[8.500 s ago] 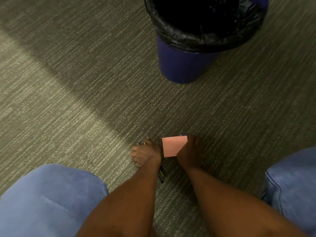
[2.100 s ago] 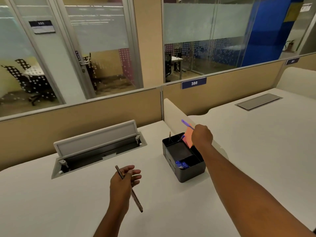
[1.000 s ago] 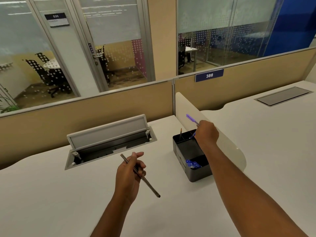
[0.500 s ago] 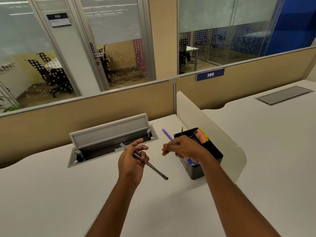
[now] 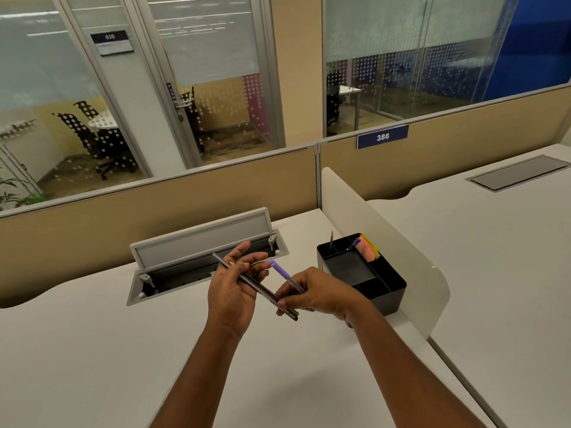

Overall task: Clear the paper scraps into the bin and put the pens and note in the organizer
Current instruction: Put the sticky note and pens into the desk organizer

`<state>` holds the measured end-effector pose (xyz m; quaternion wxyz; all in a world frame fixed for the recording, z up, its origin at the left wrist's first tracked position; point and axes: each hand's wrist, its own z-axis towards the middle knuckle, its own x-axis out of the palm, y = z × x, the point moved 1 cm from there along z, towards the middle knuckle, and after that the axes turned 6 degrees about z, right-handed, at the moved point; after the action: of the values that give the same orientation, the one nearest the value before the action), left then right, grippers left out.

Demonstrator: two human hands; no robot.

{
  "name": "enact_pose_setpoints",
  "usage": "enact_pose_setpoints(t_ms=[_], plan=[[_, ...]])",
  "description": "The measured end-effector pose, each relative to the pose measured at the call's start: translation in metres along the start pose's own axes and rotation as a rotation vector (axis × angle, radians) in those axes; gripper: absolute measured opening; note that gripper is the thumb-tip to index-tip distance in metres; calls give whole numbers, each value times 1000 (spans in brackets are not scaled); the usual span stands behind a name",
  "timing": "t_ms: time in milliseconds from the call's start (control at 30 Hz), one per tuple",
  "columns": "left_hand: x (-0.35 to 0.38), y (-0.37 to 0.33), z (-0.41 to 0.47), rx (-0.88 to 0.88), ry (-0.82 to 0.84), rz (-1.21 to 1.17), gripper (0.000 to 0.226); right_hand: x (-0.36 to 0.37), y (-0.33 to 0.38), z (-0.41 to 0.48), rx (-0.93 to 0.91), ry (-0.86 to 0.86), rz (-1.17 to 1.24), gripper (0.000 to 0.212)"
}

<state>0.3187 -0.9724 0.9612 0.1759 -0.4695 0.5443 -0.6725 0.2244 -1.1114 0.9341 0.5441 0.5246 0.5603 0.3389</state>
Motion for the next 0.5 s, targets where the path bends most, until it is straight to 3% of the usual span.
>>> enact_pose_setpoints(t_ms=[300,500], plan=[[24,14,-6,-10,310,367,48,-9,4,8,-53,-2,-48,11],[30,21,-2,24,307,667,45,-18,-1,14,9,-26,-42,20]])
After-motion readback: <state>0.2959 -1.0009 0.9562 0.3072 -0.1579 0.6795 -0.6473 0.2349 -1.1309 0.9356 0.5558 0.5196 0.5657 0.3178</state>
